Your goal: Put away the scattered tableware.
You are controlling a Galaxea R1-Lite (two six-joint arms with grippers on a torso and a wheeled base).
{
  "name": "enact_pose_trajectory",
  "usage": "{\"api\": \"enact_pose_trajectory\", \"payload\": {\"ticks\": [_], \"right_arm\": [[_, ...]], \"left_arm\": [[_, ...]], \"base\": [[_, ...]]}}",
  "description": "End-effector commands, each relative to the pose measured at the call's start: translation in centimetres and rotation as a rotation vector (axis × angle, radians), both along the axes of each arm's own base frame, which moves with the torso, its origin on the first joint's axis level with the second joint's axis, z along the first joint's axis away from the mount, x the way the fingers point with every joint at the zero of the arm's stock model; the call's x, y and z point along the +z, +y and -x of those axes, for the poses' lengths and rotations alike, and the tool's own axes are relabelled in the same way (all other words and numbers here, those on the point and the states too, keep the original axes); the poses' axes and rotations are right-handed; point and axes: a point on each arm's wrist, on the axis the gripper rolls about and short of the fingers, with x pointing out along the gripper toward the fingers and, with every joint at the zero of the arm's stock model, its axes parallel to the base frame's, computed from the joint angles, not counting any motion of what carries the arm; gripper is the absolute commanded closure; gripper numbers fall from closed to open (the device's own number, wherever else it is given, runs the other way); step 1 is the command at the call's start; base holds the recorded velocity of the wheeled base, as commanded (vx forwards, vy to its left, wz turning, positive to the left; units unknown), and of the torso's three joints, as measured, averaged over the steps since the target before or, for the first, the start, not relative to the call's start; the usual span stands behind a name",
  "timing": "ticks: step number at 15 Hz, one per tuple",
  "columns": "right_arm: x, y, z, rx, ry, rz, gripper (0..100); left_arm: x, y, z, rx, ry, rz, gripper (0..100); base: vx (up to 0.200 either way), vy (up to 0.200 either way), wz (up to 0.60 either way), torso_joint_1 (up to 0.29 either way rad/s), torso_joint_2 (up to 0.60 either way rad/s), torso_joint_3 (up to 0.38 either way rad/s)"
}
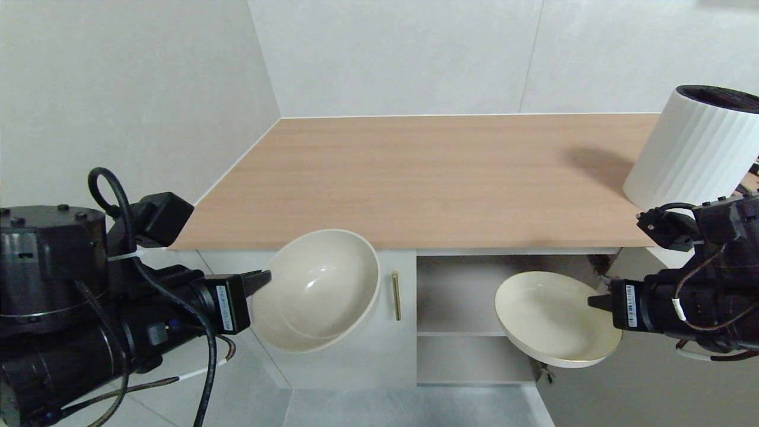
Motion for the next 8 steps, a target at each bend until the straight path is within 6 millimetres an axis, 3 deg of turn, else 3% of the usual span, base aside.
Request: {"api": "enact_pose_trajectory", "payload": {"ticks": [1,4,8], "right_arm": [[-0.43,0.14,-0.35,0.0,0.017,0.007,100],[-0.95,0.31,-0.73,0.0,0.037,0.016,100],[-1.4,0.36,-0.89,-0.003,0.013,0.009,100]], "left_arm": [[-0.08,-0.04,-0.08,0.0,0.003,-0.002,100],[-0.01,0.02,-0.05,0.005,-0.001,-0.001,100],[-0.11,0.07,0.06,0.003,0.001,-0.003,100]], "base": [[0.0,0.0,0.0,0.0,0.0,0.0],[0.0,0.0,0.0,-0.011,0.02,0.009],[0.0,0.0,0.0,-0.162,0.37,0.192]]}}
